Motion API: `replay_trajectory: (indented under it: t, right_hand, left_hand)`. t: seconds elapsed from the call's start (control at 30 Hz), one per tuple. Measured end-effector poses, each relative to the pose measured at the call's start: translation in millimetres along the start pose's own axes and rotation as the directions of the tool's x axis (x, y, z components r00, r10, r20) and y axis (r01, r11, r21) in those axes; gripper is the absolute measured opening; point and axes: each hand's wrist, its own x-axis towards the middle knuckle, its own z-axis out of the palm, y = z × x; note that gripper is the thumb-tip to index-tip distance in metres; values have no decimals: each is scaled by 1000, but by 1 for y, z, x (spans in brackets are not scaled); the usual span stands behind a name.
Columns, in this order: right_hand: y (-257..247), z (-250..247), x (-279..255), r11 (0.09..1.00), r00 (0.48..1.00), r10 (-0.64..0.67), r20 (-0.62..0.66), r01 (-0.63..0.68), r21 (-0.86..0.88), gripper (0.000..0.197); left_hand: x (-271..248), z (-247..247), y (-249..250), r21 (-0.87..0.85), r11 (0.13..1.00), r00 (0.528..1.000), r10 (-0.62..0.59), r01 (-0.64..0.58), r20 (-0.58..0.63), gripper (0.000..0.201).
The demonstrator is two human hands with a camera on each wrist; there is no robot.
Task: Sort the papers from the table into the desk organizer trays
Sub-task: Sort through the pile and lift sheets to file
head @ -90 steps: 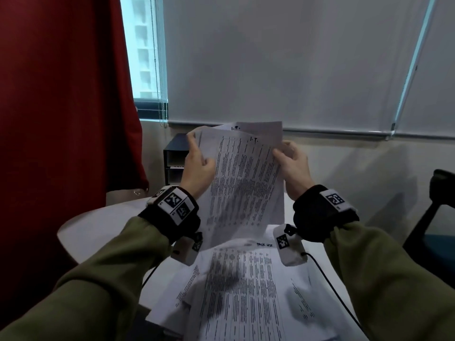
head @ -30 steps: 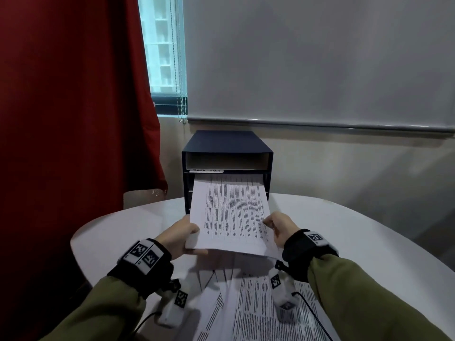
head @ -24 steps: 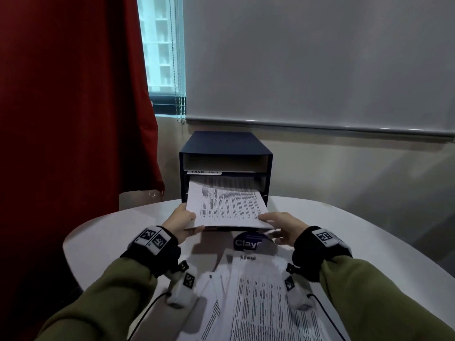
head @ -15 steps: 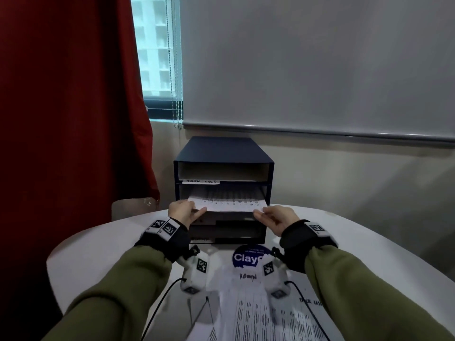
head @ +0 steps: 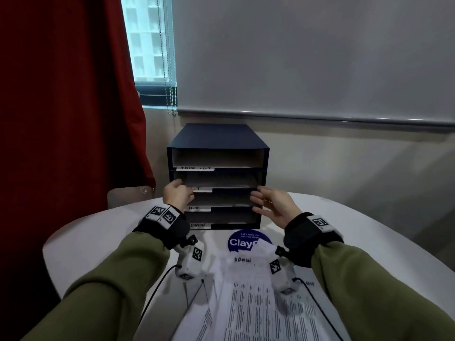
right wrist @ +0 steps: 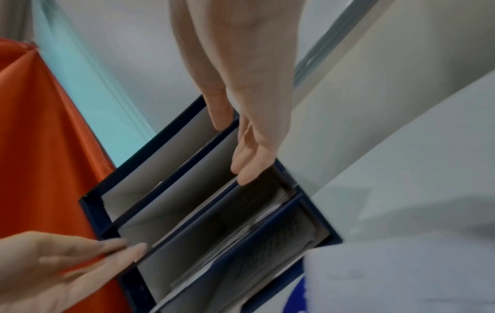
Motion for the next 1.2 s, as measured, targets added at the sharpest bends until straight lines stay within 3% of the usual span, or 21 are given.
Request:
replay_trajectory:
  t: [0.07,0.13,0.23,0.33,0.43,0.53,0.67,0.83,0.9,1.0,1.1,1.2]
  right_hand:
    - [4,-25,-22,986,1000,14,-1,-14,-168,30]
    - [10,-54,-43,943,996,84,-10,-83,-323,25]
    - [17,-96,-75,822,965,259,-47,-246,-514,17]
    - [25,-124,-104,645,937,310,-163,-333,-688,10]
    - [33,-140,-126,530,937,261,-233,-340,-777,10]
    - [43,-144,-138,569,941,266,-209,-328,-754,18]
    - [51,-139,-142,617,956,211,-203,-291,-731,27]
    - [57,-133,-143,482,956,229,-181,-273,-832,20]
    - [60,-132,-144,452,955,243,-171,-267,-851,19]
    - [62,-133,-145,440,960,227,-162,-249,-863,20]
    - [60,-135,-143,446,973,180,-143,-210,-870,19]
    - [56,-142,-140,481,977,164,-140,-203,-853,19]
  left_hand:
    - [-22,-3,-5,141,989,997,38,-47,63,31]
    - [-55,-7,-10,335,940,961,-30,-67,276,21]
    - [-104,-10,-22,592,774,800,-202,-223,566,16]
    - [-132,-7,-46,704,537,670,-307,-464,676,24]
    - [-142,-2,-63,725,184,667,-295,-663,685,35]
    - [-150,1,-66,728,41,693,-275,-684,667,38]
    - [-160,2,-61,711,80,692,-180,-698,699,17]
    - [-167,-8,-55,723,239,664,-287,-649,691,2]
    - [-162,-9,-58,735,249,687,-262,-631,678,10]
    - [-146,-7,-65,780,209,771,-143,-589,621,32]
    - [-135,-6,-70,774,163,763,-138,-612,632,42]
    - [-136,-3,-70,746,190,757,-21,-638,653,27]
